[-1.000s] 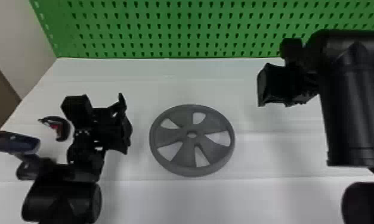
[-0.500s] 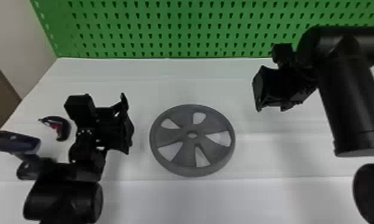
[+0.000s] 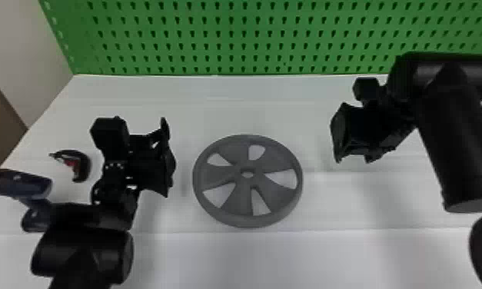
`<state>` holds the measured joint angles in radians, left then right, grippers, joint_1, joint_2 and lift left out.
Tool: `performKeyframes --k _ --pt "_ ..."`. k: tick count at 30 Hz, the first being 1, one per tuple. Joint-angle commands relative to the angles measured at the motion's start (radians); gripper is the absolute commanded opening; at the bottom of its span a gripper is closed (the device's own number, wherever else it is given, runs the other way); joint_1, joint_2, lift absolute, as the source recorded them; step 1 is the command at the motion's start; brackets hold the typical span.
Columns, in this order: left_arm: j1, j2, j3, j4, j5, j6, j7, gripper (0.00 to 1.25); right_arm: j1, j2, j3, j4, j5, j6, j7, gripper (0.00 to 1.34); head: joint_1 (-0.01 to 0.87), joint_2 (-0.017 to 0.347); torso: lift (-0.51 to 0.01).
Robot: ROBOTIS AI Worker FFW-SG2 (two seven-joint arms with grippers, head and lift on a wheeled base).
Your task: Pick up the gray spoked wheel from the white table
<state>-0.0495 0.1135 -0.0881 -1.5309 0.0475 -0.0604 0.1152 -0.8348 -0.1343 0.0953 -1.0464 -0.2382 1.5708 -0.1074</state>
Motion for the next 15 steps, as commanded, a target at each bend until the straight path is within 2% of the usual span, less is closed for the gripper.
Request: performKeyframes --k 1,4,8,10,13,15 --pt "-0.007 0.025 -0.025 0.0 0.014 0.007 0.011 1.04 -0.009 -0.008 0.018 0.022 -0.02 0.001 0.0 0.82 0.77 0.044 -0.098" --pt "-0.013 0.041 -0.047 0.0 0.026 0.01 0.027 1.04 -0.015 -0.031 0.049 0.025 -0.072 0.001 0.0 0.82 0.77 0.044 -0.098" --pt "-0.016 0.058 -0.067 0.002 0.032 0.014 0.038 1.04 -0.038 -0.064 0.101 0.075 -0.147 0.001 0.0 0.82 0.77 0.044 -0.098" --pt "-0.016 0.06 -0.068 0.002 0.034 0.016 0.04 1.04 -0.052 -0.073 0.136 0.105 -0.176 0.001 0.0 0.82 0.77 0.044 -0.098" --pt "-0.018 0.061 -0.068 0.002 0.034 0.016 0.04 1.04 -0.081 -0.091 0.236 0.157 -0.245 0.001 0.0 0.82 0.77 0.044 -0.098" --pt "-0.018 0.061 -0.07 0.002 0.034 0.016 0.04 1.04 -0.092 -0.096 0.261 0.174 -0.265 0.001 0.0 0.82 0.77 0.044 -0.098"
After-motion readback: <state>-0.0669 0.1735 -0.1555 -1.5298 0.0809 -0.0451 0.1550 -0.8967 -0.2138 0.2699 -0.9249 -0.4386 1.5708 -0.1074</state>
